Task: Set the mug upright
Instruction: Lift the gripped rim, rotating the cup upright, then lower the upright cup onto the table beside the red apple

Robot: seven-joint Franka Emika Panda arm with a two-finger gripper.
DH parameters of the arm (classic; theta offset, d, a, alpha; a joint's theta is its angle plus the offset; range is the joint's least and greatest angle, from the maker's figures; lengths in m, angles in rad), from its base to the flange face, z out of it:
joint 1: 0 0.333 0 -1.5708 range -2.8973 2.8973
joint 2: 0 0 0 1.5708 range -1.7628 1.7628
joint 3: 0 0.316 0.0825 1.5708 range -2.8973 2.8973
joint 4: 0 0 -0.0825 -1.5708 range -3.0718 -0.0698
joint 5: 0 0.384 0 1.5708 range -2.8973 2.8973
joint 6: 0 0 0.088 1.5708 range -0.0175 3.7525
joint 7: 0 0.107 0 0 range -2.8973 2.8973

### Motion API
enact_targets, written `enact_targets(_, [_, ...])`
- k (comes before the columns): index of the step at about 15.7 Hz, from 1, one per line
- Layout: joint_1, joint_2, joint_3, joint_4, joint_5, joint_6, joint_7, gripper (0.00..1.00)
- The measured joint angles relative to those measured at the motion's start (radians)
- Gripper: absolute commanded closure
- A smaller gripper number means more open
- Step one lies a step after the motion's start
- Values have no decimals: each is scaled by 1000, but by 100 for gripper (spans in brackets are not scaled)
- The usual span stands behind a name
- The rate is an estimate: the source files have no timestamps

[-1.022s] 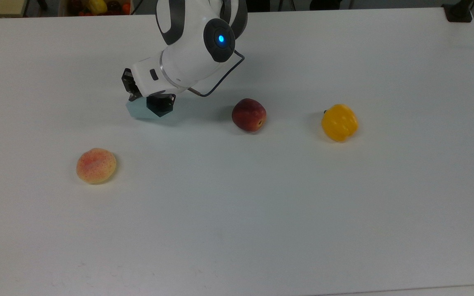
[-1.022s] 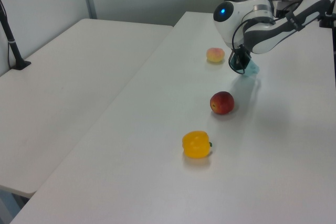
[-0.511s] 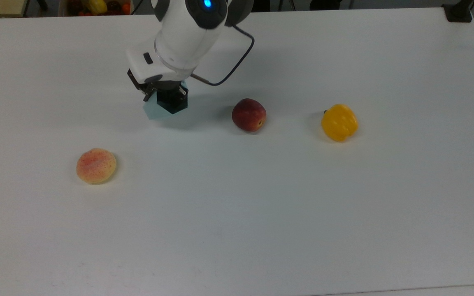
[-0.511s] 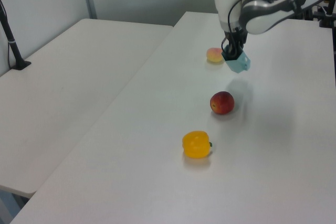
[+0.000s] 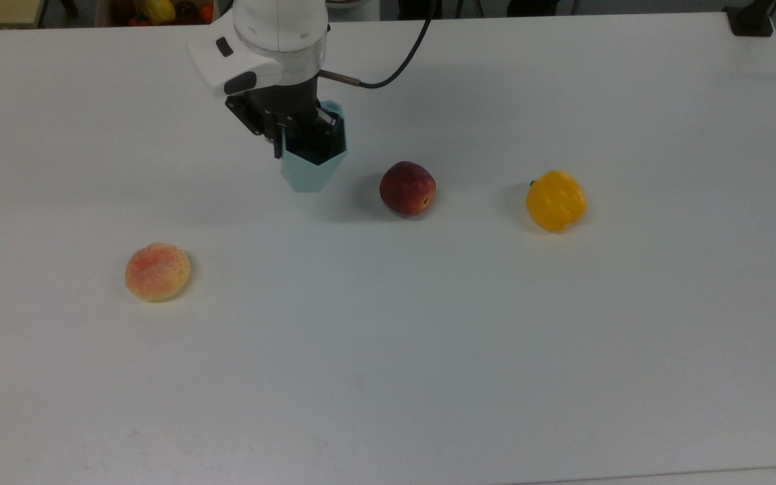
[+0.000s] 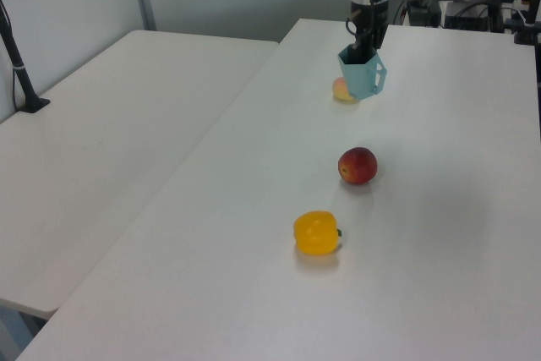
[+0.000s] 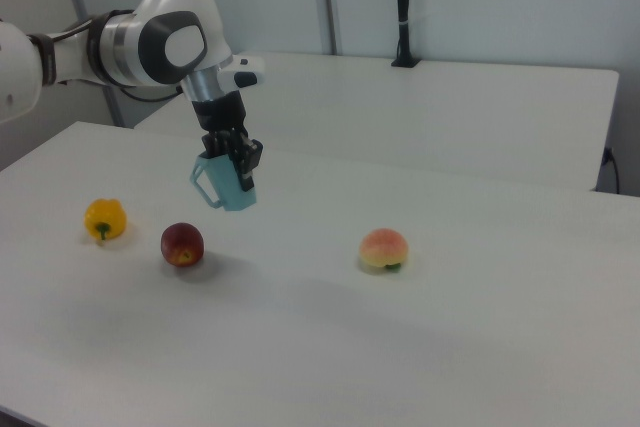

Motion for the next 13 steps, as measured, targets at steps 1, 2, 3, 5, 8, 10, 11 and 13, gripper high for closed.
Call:
enact_targets(1, [-2,2,0,0,44,0,-48,100])
enact_targets(2, [-4,6,0,0,87,0,-109,100])
enact_targets(3, [-8,10,0,-1,135,0,-185,100])
enact_targets(5, [-27,19,0,-5,234,0,-378,100])
enact_targets(8, [-68,37,0,-9,295,6,-586,100])
enact_targets(10, [-84,63,0,-11,302,43,-659,100])
enact_targets(11, [-86,82,0,-12,302,69,-681,100])
enact_targets(13, [-84,123,0,-12,302,121,-702,100])
